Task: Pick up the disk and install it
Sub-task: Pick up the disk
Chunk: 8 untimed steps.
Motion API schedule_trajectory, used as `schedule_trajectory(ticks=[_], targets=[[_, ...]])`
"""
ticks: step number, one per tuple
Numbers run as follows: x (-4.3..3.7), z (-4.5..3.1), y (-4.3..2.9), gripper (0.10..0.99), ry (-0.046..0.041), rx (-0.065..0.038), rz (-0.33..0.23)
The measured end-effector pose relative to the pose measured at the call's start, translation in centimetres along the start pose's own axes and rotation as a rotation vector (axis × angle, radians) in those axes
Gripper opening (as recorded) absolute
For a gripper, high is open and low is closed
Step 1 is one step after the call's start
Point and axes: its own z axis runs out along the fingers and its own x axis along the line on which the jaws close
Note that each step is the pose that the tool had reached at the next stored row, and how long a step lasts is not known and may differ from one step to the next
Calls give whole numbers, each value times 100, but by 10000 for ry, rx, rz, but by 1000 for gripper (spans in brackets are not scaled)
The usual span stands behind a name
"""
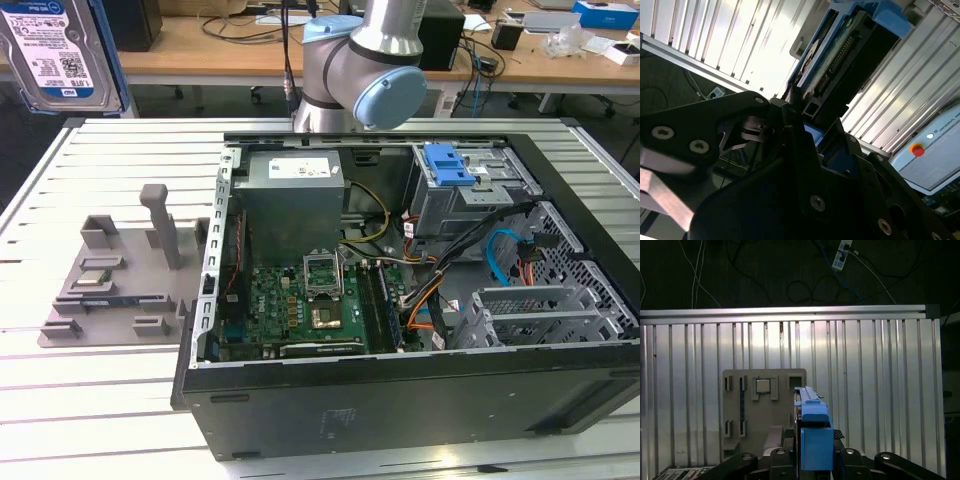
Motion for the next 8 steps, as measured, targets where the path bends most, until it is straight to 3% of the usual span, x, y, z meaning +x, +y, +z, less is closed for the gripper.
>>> schedule_trajectory(ticks=[8], targets=[[-7,-10,-249,365,1,0,0]])
